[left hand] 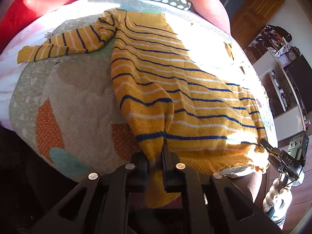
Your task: Fold small clothes
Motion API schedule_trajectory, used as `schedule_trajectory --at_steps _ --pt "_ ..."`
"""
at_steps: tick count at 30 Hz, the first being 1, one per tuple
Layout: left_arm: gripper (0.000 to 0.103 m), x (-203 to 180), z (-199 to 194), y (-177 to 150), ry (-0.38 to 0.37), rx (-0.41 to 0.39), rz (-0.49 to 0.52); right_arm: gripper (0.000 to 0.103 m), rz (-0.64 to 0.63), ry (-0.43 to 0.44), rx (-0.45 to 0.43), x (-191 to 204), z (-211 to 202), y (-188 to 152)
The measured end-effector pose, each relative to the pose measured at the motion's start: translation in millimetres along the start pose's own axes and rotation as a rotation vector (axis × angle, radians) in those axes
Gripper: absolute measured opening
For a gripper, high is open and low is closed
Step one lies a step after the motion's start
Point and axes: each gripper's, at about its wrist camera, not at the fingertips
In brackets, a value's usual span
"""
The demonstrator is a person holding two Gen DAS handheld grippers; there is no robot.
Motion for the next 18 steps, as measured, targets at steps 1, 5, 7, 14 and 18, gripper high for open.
schedule_trajectory --at_steps 1,5,7,14,18 --pt "0.01 0.5 -3.4 -4.2 0.031 -0.001 0.013 0.011 -0.005 -0.019 0.009 -3.1 -1.1 -9.5" --pt "0.011 5.5 4.2 -19.5 0.092 0.04 0.023 0.012 0.027 -0.091 0.058 -25.9 0.8 -32.2" --pt "0.011 18.1 5.1 -28.2 0.112 0.057 -0.016 0.012 0.055 -0.101 0.04 -32.1 -7.1 -32.4" --pt "0.019 45.7 -33.8 -36.0 0.2 -0.039 -0.078 0.035 -0.172 -0.073 -0.065 43.8 -16.8 -11.4" --pt "0.047 19.2 -54.3 -12.7 0.318 -0.148 0.026 0.052 -0.232 -0.04 0.017 78.0 34.1 -11.7"
Point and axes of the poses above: each gripper's, at about its wrist camera, not at the fingertips, and z roughly the way its jaws point, x to its left, y to its top, and after that the axes turned 13 degrees about z, right-handed
